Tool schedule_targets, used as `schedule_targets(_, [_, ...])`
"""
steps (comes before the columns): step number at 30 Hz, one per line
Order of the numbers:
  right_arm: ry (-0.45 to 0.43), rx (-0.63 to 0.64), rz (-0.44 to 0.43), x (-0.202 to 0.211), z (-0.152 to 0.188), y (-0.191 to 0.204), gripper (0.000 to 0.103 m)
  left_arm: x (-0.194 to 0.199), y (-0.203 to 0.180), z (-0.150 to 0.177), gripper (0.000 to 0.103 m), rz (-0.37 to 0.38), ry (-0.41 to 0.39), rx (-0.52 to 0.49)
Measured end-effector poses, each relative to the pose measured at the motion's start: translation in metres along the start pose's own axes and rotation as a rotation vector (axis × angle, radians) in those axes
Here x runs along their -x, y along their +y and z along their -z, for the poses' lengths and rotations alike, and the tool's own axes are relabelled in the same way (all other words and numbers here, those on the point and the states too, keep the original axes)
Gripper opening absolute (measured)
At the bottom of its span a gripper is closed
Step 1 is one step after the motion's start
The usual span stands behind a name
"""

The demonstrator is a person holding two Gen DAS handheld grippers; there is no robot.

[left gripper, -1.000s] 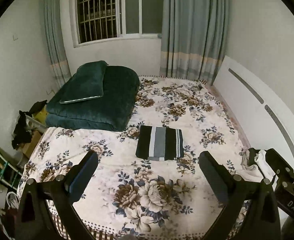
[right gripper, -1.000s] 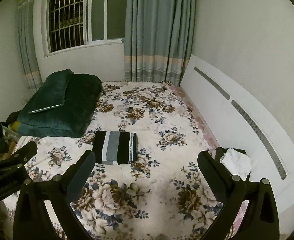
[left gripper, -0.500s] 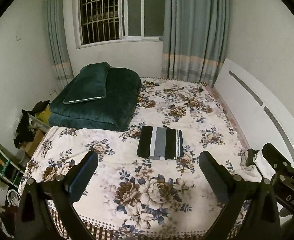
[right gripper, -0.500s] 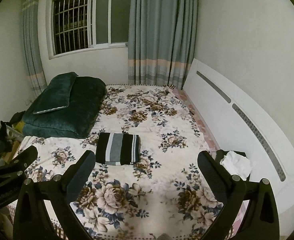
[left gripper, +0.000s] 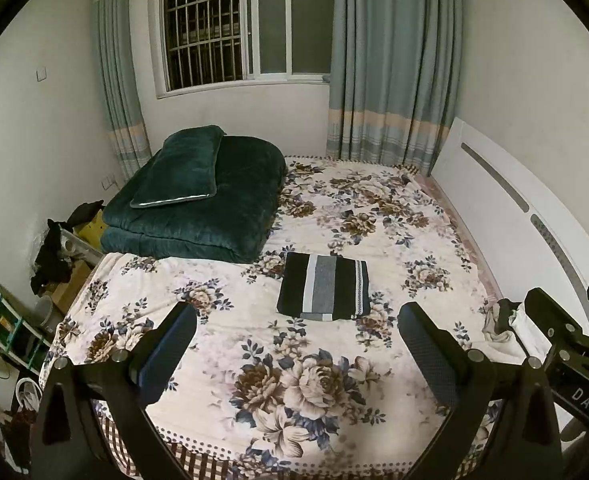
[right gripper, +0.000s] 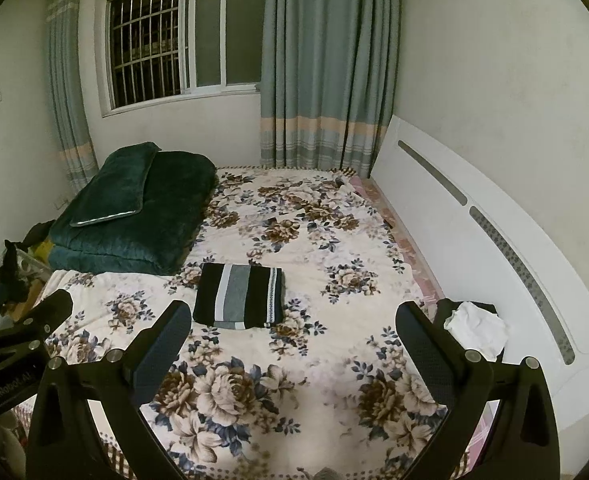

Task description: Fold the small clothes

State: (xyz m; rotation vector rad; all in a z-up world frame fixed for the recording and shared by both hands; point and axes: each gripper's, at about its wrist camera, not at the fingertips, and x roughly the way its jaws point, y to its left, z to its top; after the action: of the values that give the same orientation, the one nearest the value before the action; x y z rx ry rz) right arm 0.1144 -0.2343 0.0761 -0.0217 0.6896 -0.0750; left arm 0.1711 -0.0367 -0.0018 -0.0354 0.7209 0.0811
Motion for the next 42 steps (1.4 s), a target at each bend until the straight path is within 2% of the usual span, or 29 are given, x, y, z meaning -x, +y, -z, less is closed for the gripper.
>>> schedule_targets(42, [0.014,0.012,-0.02,-0.0038,0.0005,0.0064,0.103,0.0041,-0.0054,-0.0029,0.103,-0.008,-0.011,-0.008])
